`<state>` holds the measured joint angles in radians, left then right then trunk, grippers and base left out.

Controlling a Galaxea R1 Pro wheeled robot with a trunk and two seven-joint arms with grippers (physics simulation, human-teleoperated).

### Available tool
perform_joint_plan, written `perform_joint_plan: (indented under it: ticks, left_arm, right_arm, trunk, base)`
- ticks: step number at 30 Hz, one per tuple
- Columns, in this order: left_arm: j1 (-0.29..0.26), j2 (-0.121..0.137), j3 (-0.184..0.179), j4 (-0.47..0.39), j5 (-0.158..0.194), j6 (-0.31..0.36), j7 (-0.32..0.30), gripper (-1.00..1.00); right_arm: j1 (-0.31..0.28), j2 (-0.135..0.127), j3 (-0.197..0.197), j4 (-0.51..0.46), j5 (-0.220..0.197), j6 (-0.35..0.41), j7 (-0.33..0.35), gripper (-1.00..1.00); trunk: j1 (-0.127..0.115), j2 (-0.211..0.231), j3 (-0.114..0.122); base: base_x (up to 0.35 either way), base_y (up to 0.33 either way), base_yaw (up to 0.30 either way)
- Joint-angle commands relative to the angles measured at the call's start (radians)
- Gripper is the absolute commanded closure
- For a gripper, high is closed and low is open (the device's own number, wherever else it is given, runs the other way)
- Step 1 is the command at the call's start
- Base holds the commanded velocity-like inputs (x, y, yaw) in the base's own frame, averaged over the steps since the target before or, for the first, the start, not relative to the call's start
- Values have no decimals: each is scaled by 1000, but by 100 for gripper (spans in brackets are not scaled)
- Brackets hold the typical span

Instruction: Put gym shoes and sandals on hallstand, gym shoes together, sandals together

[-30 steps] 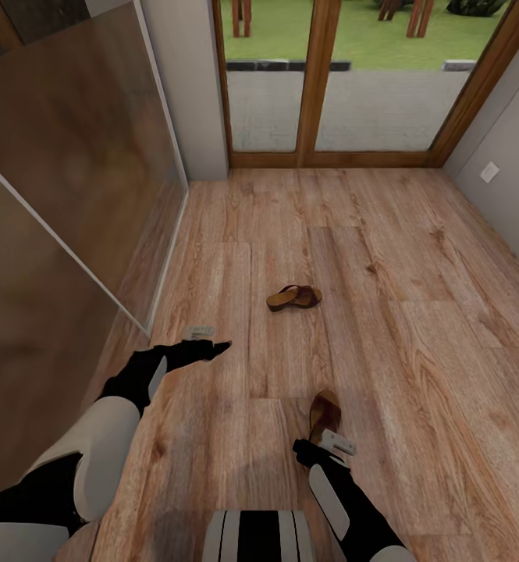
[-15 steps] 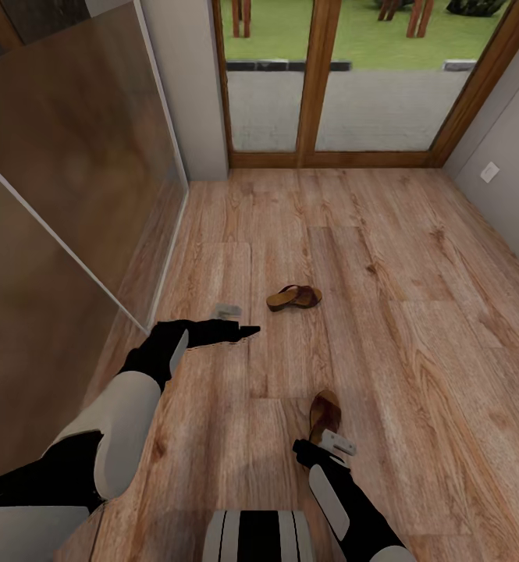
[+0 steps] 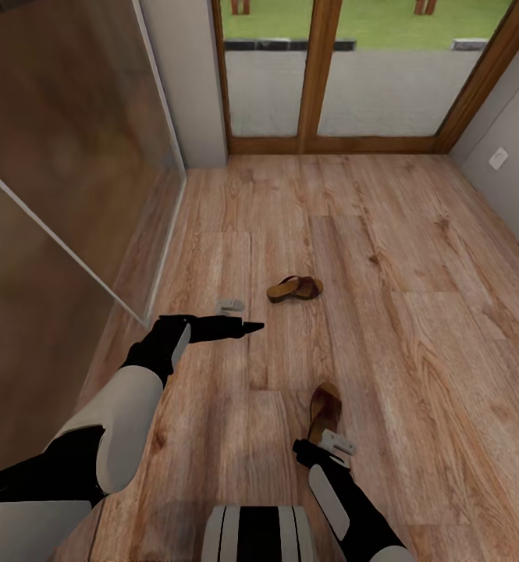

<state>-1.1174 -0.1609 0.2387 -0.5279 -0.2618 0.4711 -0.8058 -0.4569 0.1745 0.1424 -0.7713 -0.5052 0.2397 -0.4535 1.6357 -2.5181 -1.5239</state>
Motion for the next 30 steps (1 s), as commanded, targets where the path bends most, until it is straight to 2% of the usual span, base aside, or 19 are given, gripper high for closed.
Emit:
perform_joint_plan:
  ticks: [1, 4, 8, 16, 22, 24, 30]
  left_arm:
    - [-1, -2, 8, -1, -7, 9, -7, -100]
    - [0, -1, 8, -1, -7, 9, -8, -100]
    - [3, 0, 8, -1, -8, 9, -9, -100]
    - [8, 0, 7, -1, -8, 9, -9, -100]
    - [8, 0, 7, -1, -8, 9, -9, -100]
    - [9, 0, 7, -1, -8, 9, -9, -100]
    - [10, 1, 7, -1, -8, 9, -9, -100]
  right_arm:
    - [0, 0, 1, -2, -4, 4, -7, -100]
    - [0, 0, 1, -2, -3, 4, -7, -100]
    - [0, 0, 0, -1, -2, 4, -7, -100]
    - [0, 0, 0, -1, 1, -9, -7, -100]
    - [0, 0, 6, 4, 5, -71, -4, -100]
    - [0, 0, 10, 8, 10, -127, -2, -100]
    - [0, 0, 12, 10, 12, -152, -1, -100]
  trunk:
    - [0, 0, -1]
    - [0, 0, -2]
    - [2, -1, -20]
    - [2, -1, -29]
    - [2, -1, -32]
    - [2, -1, -32]
    - [2, -1, -33]
  base:
    - [0, 0, 0]
    - [0, 0, 0]
    - [0, 0, 0]
    - [0, 0, 0]
    - [0, 0, 0]
    - [0, 0, 0]
    - [0, 0, 0]
